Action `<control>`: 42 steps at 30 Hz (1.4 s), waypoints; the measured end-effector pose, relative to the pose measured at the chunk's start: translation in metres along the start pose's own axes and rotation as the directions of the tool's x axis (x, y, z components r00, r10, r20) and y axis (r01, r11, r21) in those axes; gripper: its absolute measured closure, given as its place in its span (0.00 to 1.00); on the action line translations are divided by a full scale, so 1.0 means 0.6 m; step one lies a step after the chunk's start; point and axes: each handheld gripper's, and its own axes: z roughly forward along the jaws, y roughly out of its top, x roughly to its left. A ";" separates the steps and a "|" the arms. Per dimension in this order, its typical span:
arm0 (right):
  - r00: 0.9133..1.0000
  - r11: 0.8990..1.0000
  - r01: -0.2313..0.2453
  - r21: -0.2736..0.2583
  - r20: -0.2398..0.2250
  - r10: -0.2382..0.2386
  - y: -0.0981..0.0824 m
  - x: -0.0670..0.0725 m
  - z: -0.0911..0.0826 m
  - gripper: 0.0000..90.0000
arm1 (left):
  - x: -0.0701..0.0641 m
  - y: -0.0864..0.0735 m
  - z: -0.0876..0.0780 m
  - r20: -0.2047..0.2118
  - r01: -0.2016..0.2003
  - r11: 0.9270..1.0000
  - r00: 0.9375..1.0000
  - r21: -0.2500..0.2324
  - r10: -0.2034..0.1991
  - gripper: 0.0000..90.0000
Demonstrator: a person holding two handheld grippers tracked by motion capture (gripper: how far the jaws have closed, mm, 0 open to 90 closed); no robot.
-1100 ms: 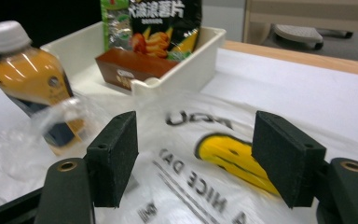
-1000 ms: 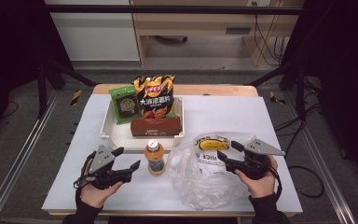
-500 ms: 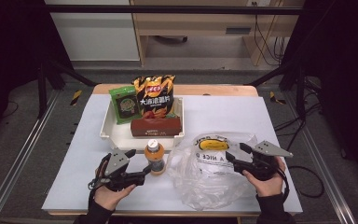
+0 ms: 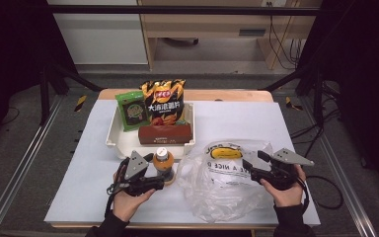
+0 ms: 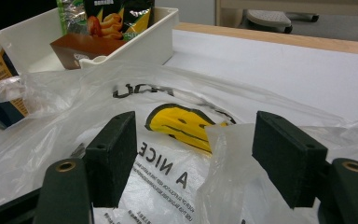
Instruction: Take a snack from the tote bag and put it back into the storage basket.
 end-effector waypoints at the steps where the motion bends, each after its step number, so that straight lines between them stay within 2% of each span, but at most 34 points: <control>1: 1.000 1.000 -0.003 0.000 0.001 0.003 0.000 0.000 0.000 0.34 | -0.001 0.000 0.004 -0.005 0.000 1.000 1.000 0.001 0.000 0.25; 5: 1.000 1.000 0.000 0.006 0.004 0.000 0.000 0.000 0.002 0.34 | 0.000 -0.002 0.014 -0.014 0.001 1.000 1.000 0.009 -0.001 0.26; 9: 1.000 1.000 -0.004 0.011 0.004 0.004 -0.001 -0.002 0.003 0.34 | 0.001 -0.003 0.021 -0.005 0.016 1.000 1.000 0.006 -0.016 0.27; 11: 1.000 1.000 -0.003 0.013 0.005 0.002 -0.002 -0.002 0.004 0.34 | -0.001 -0.003 0.021 -0.002 0.011 1.000 1.000 0.002 -0.011 0.32; 19: 1.000 1.000 -0.004 0.019 0.006 0.004 -0.004 -0.002 0.005 0.35 | -0.006 0.001 0.017 -0.027 0.012 1.000 1.000 0.023 -0.011 0.33; 22: 1.000 1.000 -0.004 0.021 0.007 0.004 -0.004 -0.002 0.006 0.34 | -0.005 0.003 0.014 -0.020 0.020 1.000 1.000 0.023 -0.020 0.33; 28: 1.000 1.000 0.001 0.018 0.010 -0.001 -0.005 -0.001 0.005 0.34 | 0.001 0.012 -0.003 -0.004 0.026 1.000 1.000 0.015 -0.026 0.33; 35: 1.000 1.000 0.001 0.022 0.013 -0.002 -0.005 -0.002 0.004 0.34 | 0.015 0.029 -0.030 -0.011 0.034 0.999 0.999 0.002 -0.034 0.33; 42: 1.000 0.999 0.000 0.037 0.021 -0.001 -0.005 -0.002 0.004 0.33 | 0.040 0.041 -0.054 -0.030 0.057 0.998 0.998 -0.013 -0.058 0.33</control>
